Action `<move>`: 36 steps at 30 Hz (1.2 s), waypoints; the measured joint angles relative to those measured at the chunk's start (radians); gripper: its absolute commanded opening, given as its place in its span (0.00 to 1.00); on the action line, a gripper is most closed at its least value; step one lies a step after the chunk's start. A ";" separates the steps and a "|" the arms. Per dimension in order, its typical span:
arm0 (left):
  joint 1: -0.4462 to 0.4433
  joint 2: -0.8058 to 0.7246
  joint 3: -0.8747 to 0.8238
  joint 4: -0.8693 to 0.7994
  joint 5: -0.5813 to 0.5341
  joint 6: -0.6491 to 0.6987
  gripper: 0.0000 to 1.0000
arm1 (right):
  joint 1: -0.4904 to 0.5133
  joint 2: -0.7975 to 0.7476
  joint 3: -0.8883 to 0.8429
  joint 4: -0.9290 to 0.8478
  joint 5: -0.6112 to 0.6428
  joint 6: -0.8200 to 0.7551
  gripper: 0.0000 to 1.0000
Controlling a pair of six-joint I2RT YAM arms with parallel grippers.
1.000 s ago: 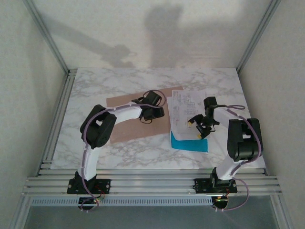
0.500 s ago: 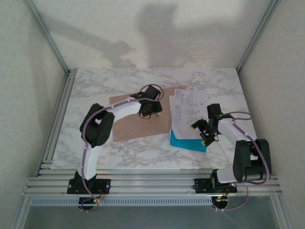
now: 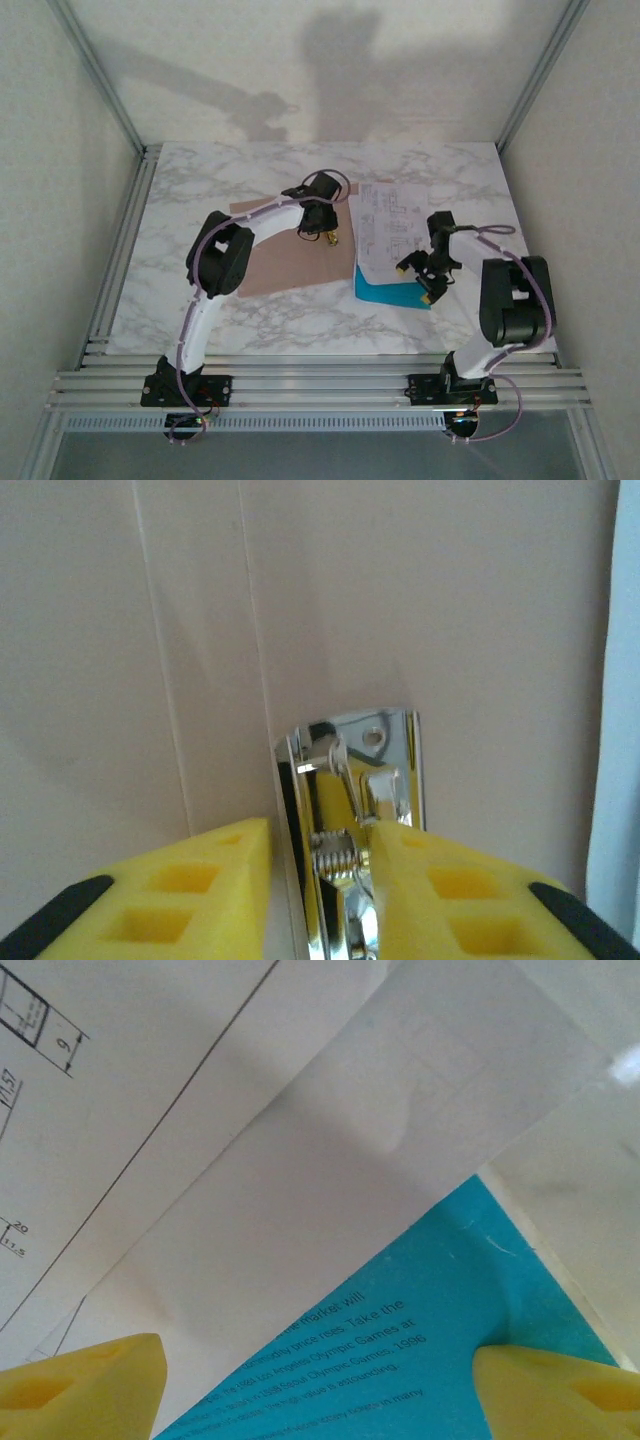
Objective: Put the files into the folder
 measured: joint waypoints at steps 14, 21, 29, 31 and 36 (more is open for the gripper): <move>-0.026 -0.118 -0.210 0.111 -0.061 0.070 0.30 | 0.094 0.185 0.248 -0.029 0.003 -0.208 0.80; -0.026 -0.161 -0.211 0.015 -0.096 0.054 0.45 | 0.116 0.143 0.257 -0.019 0.008 -0.216 0.80; -0.015 -0.172 -0.039 -0.013 -0.018 0.003 0.56 | 0.105 0.060 0.322 -0.008 0.024 -0.188 0.77; -0.009 -0.143 0.031 -0.003 0.023 -0.004 0.56 | 0.097 0.080 0.348 -0.005 0.021 -0.179 0.71; 0.013 -0.014 0.188 0.008 0.090 -0.015 0.56 | 0.088 0.192 0.450 0.000 0.019 -0.160 0.59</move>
